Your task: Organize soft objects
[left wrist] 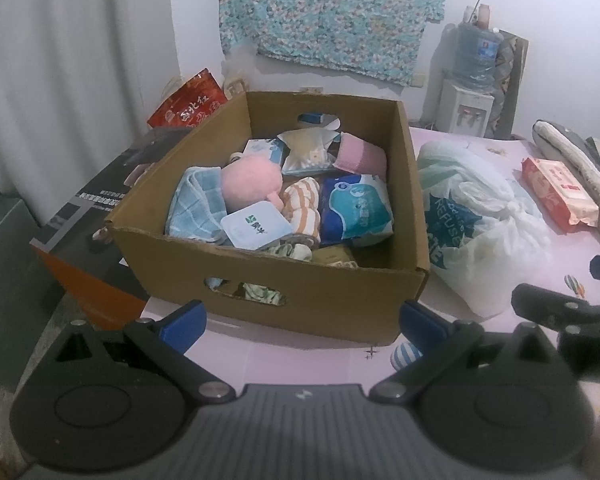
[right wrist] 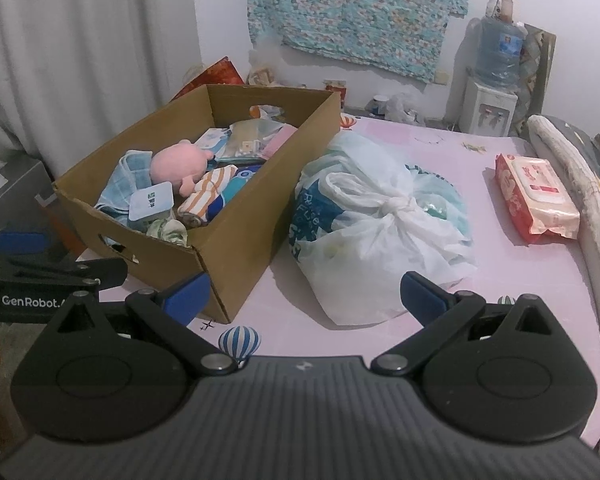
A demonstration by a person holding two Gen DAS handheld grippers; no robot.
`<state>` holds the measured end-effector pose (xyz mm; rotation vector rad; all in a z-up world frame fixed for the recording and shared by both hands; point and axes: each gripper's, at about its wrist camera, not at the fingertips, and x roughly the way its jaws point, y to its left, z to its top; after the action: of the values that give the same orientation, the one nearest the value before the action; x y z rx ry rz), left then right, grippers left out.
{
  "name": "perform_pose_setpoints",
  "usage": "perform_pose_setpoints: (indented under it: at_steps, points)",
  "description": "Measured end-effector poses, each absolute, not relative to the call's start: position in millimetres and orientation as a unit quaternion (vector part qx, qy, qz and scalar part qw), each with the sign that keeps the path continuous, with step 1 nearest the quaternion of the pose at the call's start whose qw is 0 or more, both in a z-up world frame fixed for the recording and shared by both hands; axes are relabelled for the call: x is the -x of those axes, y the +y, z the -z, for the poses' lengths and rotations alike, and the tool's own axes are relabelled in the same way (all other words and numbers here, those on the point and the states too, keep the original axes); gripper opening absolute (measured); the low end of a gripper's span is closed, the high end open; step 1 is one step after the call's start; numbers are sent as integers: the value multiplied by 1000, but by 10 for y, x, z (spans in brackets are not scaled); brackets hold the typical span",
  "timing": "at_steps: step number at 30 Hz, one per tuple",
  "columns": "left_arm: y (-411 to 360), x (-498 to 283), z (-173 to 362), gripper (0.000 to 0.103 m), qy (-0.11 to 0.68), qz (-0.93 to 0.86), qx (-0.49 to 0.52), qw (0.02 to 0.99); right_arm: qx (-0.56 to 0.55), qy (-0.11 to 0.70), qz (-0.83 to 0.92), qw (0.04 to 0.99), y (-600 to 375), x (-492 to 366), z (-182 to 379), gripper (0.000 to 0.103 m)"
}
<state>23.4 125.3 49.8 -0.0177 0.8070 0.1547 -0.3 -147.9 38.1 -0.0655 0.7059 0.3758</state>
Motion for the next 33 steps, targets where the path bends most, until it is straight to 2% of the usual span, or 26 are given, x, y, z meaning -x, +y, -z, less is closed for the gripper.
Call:
perform_pose_setpoints:
  at_steps: [33]
  points:
    - [1299,-273,-429,103,408,-71,14,910,40,356,-186,915,-1424,-61,-327,102]
